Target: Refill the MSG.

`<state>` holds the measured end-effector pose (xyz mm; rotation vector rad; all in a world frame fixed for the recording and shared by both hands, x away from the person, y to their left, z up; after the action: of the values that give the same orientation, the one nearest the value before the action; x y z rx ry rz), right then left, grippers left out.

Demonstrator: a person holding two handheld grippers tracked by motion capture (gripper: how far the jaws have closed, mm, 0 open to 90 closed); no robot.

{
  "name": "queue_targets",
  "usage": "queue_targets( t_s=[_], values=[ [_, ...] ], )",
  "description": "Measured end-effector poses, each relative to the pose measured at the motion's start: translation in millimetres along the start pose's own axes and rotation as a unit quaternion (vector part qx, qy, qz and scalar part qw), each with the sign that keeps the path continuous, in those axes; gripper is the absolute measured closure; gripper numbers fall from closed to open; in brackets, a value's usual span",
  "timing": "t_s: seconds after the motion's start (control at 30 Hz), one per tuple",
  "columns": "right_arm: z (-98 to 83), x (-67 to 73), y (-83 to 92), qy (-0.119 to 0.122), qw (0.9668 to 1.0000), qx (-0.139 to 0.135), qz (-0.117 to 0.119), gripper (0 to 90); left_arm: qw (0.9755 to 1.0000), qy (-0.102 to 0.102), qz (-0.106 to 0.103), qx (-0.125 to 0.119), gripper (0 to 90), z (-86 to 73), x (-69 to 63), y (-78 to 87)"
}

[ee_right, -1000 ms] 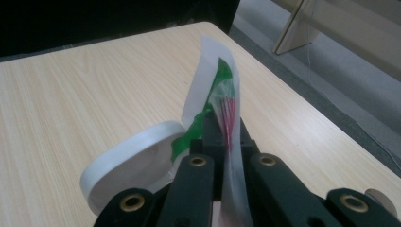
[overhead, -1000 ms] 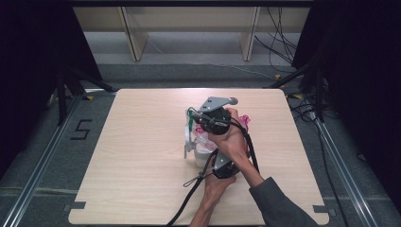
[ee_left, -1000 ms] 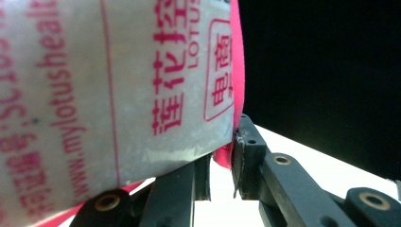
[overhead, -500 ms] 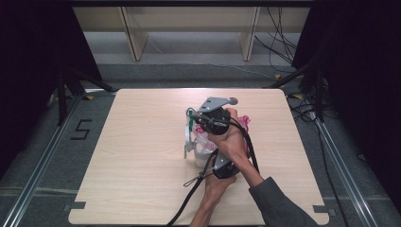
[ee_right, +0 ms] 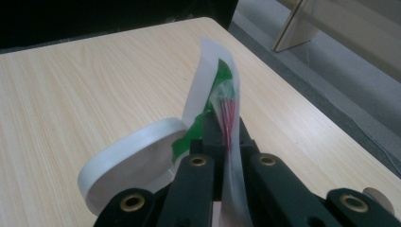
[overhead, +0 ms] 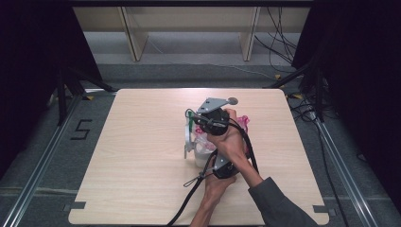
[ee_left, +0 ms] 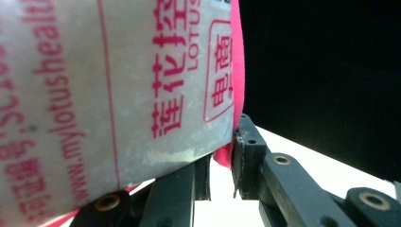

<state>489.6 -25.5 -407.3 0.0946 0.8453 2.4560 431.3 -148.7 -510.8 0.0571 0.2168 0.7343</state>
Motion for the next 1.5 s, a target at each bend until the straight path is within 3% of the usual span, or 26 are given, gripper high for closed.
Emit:
queue_targets(
  t_s=[0.1,0.13,0.2,0.23,0.27,0.4,0.43,0.5,0.53,0.63,0.7,0.83,0.87,0.93,0.97,1.07,1.27,1.3,1.43,1.5],
  values=[
    [2.8,-1.4,1.9,-0.003,0.9999,-0.010,-0.002,90.0,0.9999,-0.012,0.002,0.008,79.0,-1.5,3.4,1.1],
    [2.8,-1.1,1.6,0.000,1.0000,-0.009,-0.001,90.0,0.9998,-0.019,0.007,-0.003,79.0,1.2,4.8,0.5],
    [0.8,-0.3,-0.6,0.006,1.0000,0.000,-0.002,90.0,0.9988,-0.046,-0.002,0.014,78.9,-2.3,7.0,4.3],
    [0.8,0.5,-0.8,0.004,1.0000,0.001,-0.001,90.0,0.9988,-0.046,-0.003,0.014,78.9,-2.3,7.1,4.4],
    [1.4,-0.2,-0.4,0.002,1.0000,-0.002,-0.004,90.0,0.9998,-0.020,0.007,-0.004,79.0,1.5,5.5,0.6],
    [2.7,0.2,1.0,0.001,1.0000,-0.005,-0.001,90.0,0.9997,-0.023,0.005,-0.002,79.0,0.8,5.6,1.2],
    [1.1,1.4,0.3,-0.002,1.0000,0.002,-0.002,90.0,0.9989,-0.045,0.006,0.012,79.0,-1.8,9.2,3.8],
    [0.3,2.5,-1.3,0.005,1.0000,0.007,0.001,90.0,0.9993,-0.036,0.006,0.007,79.0,-1.0,7.7,2.7],
    [1.2,2.4,0.0,0.004,1.0000,0.007,0.003,90.0,0.9998,-0.018,0.009,-0.004,79.0,1.4,6.0,0.5],
    [3.2,1.5,1.8,0.005,1.0000,-0.001,0.004,90.0,0.9998,-0.017,0.009,-0.005,79.0,1.2,6.3,0.2],
    [2.0,2.0,-0.4,0.010,0.9999,0.002,0.001,90.0,0.9990,-0.043,0.008,0.012,79.0,-2.0,10.5,3.7],
    [2.5,2.6,-0.4,0.009,1.0000,0.002,0.002,90.0,0.9992,-0.038,0.007,0.009,79.0,-1.3,9.4,3.1],
    [3.3,2.4,0.6,0.002,1.0000,-0.002,0.001,90.0,0.9998,-0.016,0.012,-0.006,79.0,1.5,6.8,0.1],
    [4.1,1.5,0.7,0.010,0.9999,-0.004,-0.001,90.0,0.9998,-0.016,0.010,-0.007,79.0,1.4,5.9,0.1],
    [3.0,3.0,0.7,0.000,1.0000,-0.001,0.000,90.0,0.9989,-0.045,0.010,0.012,79.0,-1.9,10.6,3.4],
    [1.6,3.9,-1.0,0.010,0.9999,0.007,0.003,90.0,0.9993,-0.035,0.013,0.003,79.0,0.0,10.0,2.4],
    [4.7,3.2,-0.5,0.017,0.9999,-0.002,0.002,90.0,0.9991,-0.040,0.013,0.006,79.0,-0.5,10.6,2.9],
    [3.1,4.1,-0.8,0.005,1.0000,0.001,0.000,90.0,0.9982,-0.057,0.009,0.020,79.0,-3.3,12.5,5.3],
    [1.4,5.7,-2.1,0.006,0.9999,0.009,0.005,90.0,0.9982,-0.056,0.013,0.019,79.0,-2.7,13.1,5.3],
    [4.2,3.5,-1.6,0.016,0.9999,0.001,0.001,90.0,0.9982,-0.056,0.014,0.018,79.0,-2.3,13.1,5.3]
  ],
)
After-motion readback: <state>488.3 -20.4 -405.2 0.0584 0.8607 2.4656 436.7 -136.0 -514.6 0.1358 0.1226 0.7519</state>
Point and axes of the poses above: each handheld gripper's, and its own axes: y roughly backward along the jaws, z roughly out of its top, x roughly to its left, the point moved 10 cm from there along -y, roughly forward along the jaws, and after that the axes turned 8 degrees about z, right-handed, at the moved point
